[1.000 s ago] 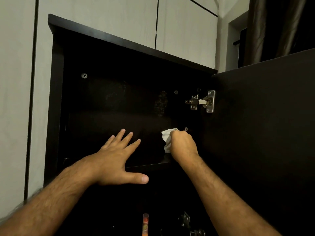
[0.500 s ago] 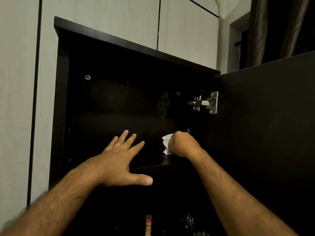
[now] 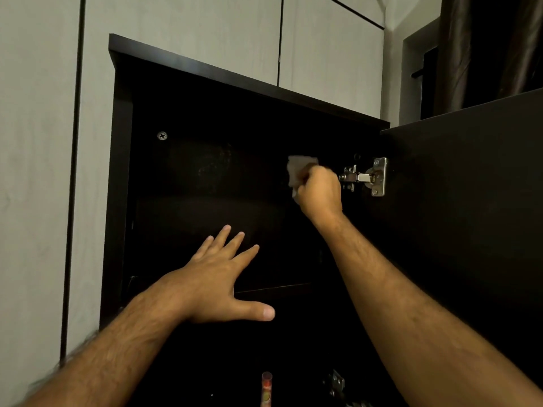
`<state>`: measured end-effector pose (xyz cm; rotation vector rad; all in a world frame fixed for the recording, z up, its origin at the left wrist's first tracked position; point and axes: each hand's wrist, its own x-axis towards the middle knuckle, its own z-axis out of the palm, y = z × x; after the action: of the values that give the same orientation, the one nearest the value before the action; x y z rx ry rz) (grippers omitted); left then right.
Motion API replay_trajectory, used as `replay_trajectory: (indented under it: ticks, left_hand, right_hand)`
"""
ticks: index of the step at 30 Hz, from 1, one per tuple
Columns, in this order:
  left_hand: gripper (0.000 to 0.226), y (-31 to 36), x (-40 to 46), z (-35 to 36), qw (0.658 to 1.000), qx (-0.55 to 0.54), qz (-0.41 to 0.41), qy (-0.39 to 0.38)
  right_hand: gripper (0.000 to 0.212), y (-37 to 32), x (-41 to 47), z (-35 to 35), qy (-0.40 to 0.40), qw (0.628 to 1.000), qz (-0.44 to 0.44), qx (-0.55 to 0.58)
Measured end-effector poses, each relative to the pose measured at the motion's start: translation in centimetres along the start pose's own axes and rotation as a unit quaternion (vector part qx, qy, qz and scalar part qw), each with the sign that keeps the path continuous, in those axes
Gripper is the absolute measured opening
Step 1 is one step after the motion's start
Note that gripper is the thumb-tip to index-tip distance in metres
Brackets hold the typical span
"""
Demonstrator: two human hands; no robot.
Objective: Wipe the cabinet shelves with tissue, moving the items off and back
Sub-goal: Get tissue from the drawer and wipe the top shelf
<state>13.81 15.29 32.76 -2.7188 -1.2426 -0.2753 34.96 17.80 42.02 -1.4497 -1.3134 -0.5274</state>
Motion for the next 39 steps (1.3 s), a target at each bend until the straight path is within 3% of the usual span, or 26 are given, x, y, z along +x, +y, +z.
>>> replay_trajectory:
  ticks: [3, 8, 12, 16, 20, 23, 26, 32, 39]
  left_hand:
    - [0.113, -0.1, 0.1, 0.0, 1.000, 0.004, 0.003, 0.002]
    - [0.116, -0.1, 0.1, 0.2, 1.000, 0.012, 0.000, 0.009]
    - [0.117, 0.1, 0.1, 0.2, 1.000, 0.013, -0.005, 0.009]
    - [0.118, 0.1, 0.1, 0.2, 1.000, 0.018, -0.011, 0.010]
    - [0.117, 0.1, 0.2, 0.2, 1.000, 0.014, -0.014, 0.009]
    - [0.116, 0.0, 0.2, 0.1, 1.000, 0.010, -0.014, 0.006]
    - [0.116, 0.1, 0.0, 0.1, 1.000, 0.004, -0.011, 0.009]
    - [0.119, 0.0, -0.1, 0.3, 0.999, 0.003, -0.004, 0.032]
    - [0.121, 0.1, -0.1, 0.4, 0.999, 0.003, -0.010, 0.030]
  right_hand:
    - [0.021, -1.3, 1.6, -0.2, 0.051, 0.998, -0.046, 0.006]
    - [0.015, 0.3, 1.2, 0.2, 0.054, 0.995, -0.087, -0.015]
    - [0.012, 3.2, -1.9, 0.7, -0.053, 0.996, -0.054, -0.040]
    - [0.011, 5.4, -5.1, 2.6, -0.228, 0.959, 0.000, -0.166]
    - [0.004, 5.8, -4.9, 2.8, -0.251, 0.958, 0.003, -0.138]
    - [0.018, 5.4, -3.8, 2.3, -0.203, 0.977, 0.011, -0.067]
    - [0.017, 3.8, -1.4, 1.6, -0.086, 0.996, 0.002, 0.033]
    - [0.020, -0.9, 4.4, 1.1, 0.091, 0.992, -0.038, 0.076]
    - [0.032, 0.2, 3.0, 3.3, 0.090, 0.990, -0.103, 0.027]
